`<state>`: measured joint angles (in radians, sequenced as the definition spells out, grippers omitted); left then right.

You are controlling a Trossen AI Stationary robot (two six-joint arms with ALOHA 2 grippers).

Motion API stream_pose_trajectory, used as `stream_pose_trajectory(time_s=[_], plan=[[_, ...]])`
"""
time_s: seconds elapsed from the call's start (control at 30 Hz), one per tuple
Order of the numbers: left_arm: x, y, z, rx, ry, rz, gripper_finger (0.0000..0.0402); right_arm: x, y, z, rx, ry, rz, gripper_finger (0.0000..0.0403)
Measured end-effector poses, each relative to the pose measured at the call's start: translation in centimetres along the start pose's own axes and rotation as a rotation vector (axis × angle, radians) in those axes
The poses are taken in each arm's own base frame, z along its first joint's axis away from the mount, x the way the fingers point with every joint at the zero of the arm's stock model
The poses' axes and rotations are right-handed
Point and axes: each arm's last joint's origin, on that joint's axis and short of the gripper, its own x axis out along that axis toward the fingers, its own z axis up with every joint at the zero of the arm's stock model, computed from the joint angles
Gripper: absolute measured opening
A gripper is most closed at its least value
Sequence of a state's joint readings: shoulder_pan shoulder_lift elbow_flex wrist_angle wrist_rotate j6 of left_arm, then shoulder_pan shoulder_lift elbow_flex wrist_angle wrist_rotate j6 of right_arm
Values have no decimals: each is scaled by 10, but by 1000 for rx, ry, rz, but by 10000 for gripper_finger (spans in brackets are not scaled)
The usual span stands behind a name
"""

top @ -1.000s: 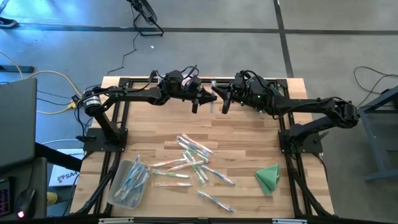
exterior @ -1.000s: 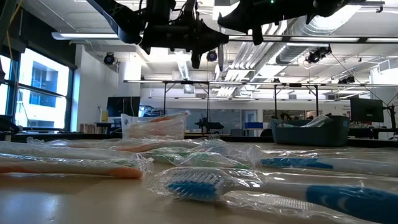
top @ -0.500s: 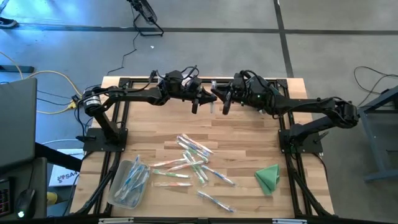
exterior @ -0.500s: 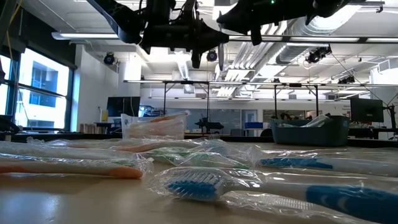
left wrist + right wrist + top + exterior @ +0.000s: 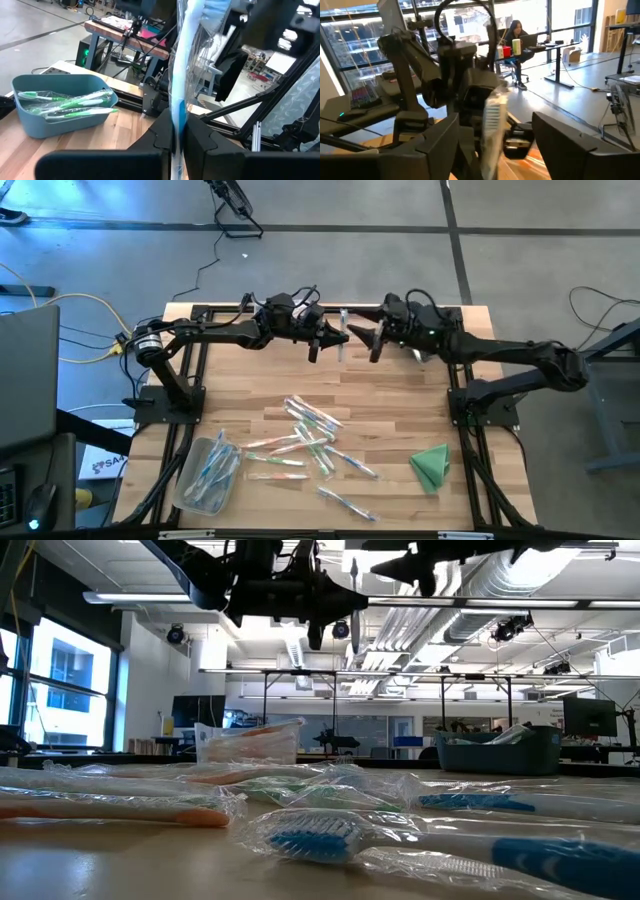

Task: Pick & Place Toothbrushes
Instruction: Put the blue toothbrush into the gray bin

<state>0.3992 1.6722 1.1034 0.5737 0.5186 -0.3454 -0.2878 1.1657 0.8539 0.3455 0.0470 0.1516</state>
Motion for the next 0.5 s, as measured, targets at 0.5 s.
stream_pose_trajectory(time_s=[0.5], plan=[[0, 0, 0, 3, 0, 0, 15, -62, -14, 26, -2, 79, -102, 249]])
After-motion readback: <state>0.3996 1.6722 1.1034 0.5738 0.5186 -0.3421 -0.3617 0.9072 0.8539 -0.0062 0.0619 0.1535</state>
